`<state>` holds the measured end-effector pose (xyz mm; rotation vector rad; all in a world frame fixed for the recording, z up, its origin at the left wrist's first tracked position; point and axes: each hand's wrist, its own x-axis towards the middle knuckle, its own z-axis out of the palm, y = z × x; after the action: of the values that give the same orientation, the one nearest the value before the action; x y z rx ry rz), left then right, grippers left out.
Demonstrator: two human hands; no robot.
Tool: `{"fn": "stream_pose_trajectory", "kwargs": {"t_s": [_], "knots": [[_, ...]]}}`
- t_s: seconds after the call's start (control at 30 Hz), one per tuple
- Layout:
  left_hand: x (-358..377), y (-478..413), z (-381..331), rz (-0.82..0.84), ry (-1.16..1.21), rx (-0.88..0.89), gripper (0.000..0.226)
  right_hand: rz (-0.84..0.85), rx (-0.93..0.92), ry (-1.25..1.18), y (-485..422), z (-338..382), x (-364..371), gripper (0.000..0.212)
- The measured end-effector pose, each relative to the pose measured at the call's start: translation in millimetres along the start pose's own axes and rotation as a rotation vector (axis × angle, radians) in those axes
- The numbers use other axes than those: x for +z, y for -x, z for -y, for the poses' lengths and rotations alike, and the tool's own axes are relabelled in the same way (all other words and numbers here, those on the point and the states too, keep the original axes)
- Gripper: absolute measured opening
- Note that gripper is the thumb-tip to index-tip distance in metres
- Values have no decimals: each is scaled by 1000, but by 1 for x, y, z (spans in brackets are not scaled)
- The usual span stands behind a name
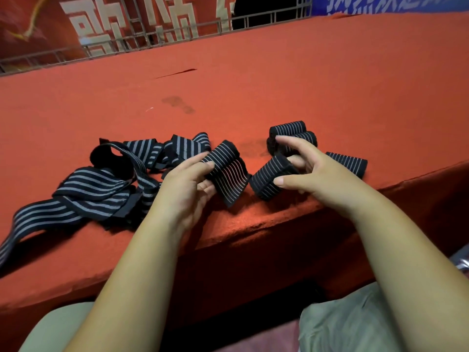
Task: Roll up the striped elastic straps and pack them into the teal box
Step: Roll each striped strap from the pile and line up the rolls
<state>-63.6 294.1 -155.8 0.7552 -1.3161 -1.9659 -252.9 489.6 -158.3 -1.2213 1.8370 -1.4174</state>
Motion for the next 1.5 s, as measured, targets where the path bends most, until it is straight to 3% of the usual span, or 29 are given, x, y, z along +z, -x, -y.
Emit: {"fn": "stream_pose_trajectory", "kwargs": {"t_s": [0.1, 0.23, 0.4, 0.8, 0.9, 1.03, 1.13, 1.27, 1.5], "knots": [[-2, 2, 1, 81, -44, 0, 34, 21, -14, 46, 3, 3, -2, 68], [-4, 0, 3, 94, -3, -4, 46, 17, -22, 14, 3, 2, -1, 47], [0, 3, 4, 110, -36, -13, 45, -24, -27, 10, 3, 0, -8, 39], [7, 3, 9, 197, -237, 73, 53, -27, 0, -153, 9, -4, -18, 44], [6, 4, 11, 198, -274, 89, 52, -53, 86, 23, 8, -5, -19, 42], [4, 2, 16, 151, -335, 105, 52, -170, 267, 356, 8, -3, -18, 72], [3, -2, 19, 104, -363, 117, 53, -261, 347, 505, -1, -4, -10, 76], [3, -2, 22, 82, -394, 124, 54, -273, 439, 603, -9, -10, -5, 71], [8, 2, 24, 80, -397, 111, 52, -333, 503, 661, -12, -24, -12, 80]]}}
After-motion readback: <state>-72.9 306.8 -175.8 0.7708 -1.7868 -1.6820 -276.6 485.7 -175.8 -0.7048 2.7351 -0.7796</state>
